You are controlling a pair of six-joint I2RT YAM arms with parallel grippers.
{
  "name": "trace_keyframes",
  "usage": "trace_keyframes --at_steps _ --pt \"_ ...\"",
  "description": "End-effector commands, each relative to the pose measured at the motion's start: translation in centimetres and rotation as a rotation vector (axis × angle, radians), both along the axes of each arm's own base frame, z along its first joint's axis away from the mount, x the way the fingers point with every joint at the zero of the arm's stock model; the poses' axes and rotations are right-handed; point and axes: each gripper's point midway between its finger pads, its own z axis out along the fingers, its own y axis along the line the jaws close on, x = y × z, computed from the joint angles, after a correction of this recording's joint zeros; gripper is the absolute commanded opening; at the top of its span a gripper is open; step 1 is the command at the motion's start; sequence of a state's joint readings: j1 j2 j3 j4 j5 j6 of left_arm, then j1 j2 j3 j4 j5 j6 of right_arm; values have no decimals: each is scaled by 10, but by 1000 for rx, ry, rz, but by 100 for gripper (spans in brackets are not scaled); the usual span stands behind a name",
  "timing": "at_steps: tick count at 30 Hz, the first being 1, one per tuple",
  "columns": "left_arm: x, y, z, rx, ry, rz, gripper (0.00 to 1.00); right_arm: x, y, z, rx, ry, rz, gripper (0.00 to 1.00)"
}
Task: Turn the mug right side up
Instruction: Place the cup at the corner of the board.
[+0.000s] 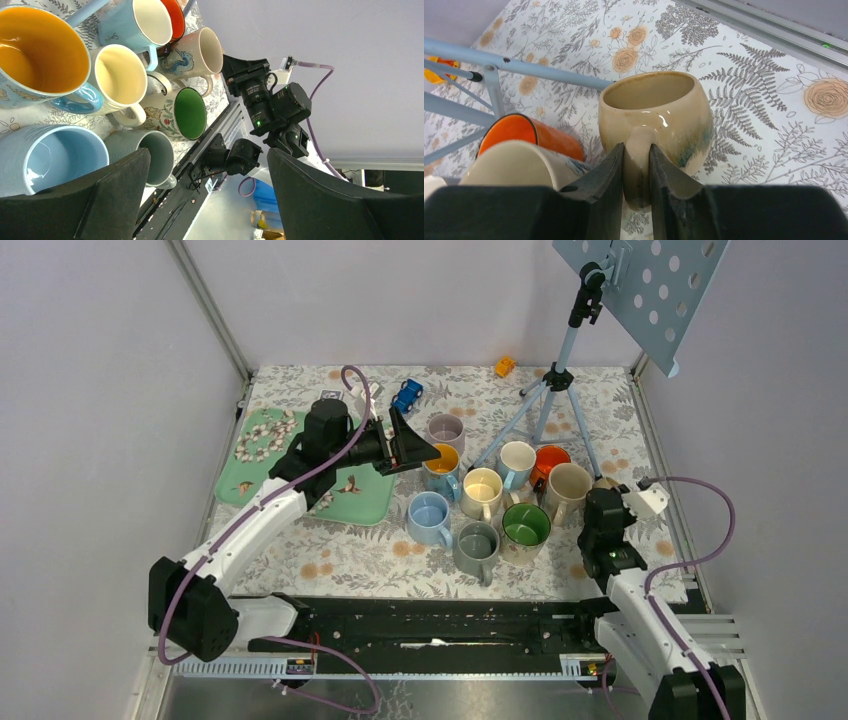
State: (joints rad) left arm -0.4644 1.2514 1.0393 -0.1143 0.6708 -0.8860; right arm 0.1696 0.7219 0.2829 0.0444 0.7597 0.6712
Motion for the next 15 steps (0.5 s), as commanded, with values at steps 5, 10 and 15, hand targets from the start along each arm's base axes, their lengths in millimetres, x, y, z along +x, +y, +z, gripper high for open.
trace_keyframes --at_steps 5,10,15 --pt "-7 -1 26 -38 -83 -28 91 0 15 -31 110 155 83 0" --pt "-8 -1 29 -43 -87 -31 91 -10 21 -37 152 179 96 0" --pt "-7 -1 30 -43 -86 -31 91 -18 20 -32 172 192 77 2"
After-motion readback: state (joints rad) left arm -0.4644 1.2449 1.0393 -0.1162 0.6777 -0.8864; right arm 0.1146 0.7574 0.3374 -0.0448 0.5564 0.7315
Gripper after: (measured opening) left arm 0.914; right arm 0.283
